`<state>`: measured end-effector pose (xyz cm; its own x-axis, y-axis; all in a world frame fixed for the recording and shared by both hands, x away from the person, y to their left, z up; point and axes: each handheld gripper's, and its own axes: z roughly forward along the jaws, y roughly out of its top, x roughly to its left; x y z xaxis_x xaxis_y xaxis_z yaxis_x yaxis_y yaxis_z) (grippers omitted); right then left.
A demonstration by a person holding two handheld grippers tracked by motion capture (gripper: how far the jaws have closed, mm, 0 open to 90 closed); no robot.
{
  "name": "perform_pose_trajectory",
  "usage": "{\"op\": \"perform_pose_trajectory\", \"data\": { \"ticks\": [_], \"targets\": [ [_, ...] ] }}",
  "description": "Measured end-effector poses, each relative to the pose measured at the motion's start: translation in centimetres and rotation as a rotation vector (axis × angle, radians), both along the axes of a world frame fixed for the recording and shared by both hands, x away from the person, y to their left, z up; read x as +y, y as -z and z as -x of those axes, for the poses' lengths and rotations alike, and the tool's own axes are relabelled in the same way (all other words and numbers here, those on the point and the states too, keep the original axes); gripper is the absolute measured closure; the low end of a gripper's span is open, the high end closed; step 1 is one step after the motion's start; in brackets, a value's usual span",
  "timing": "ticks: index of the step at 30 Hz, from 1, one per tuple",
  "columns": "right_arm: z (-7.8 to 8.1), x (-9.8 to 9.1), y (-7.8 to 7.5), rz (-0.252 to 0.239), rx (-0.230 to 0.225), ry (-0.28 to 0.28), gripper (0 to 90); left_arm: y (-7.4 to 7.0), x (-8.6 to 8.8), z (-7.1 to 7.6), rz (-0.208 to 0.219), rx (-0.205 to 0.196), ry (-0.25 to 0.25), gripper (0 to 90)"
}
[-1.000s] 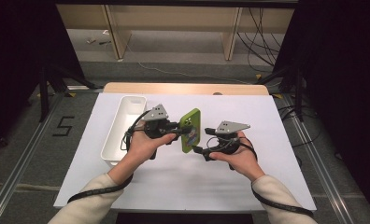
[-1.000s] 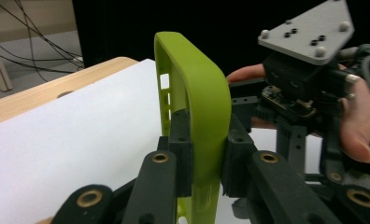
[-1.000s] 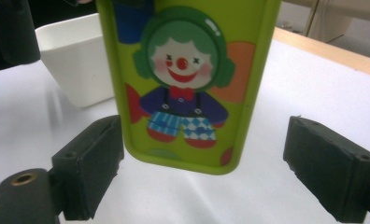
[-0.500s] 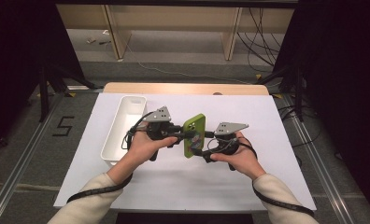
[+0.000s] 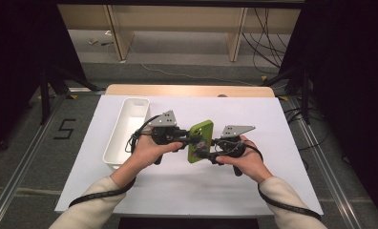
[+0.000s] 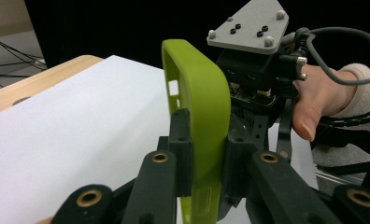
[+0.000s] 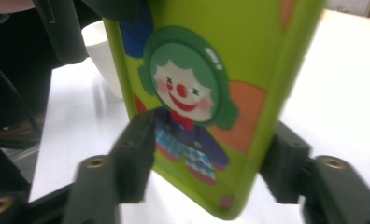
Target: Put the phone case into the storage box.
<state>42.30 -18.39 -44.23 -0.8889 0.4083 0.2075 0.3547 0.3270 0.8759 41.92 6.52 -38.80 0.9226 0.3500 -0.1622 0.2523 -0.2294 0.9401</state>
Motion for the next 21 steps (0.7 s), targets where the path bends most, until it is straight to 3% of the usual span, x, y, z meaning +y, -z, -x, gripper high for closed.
{"op": "perform_pose_trajectory", "data": {
  "ticks": [8, 13, 17, 21],
  "targets": [
    [-0.1, -0.5, -0.2, -0.027, 0.046, -0.006, 66.3, 0.0, 0.5, -0.3, 0.041, -0.02, -0.066, 75.9],
    [0.0, -0.5, -0.4, -0.037, 0.068, -0.011, 77.7, -0.1, 0.7, -0.5, 0.059, -0.045, -0.11, 63.9],
    [0.1, -0.3, -0.8, -0.048, 0.063, 0.003, 78.5, -0.2, 0.8, -0.5, 0.085, -0.06, -0.145, 57.3],
    [0.5, 0.1, -1.4, -0.044, 0.044, 0.017, 78.7, -0.2, 0.7, -0.5, 0.083, -0.069, -0.166, 49.5]
  ]
}}
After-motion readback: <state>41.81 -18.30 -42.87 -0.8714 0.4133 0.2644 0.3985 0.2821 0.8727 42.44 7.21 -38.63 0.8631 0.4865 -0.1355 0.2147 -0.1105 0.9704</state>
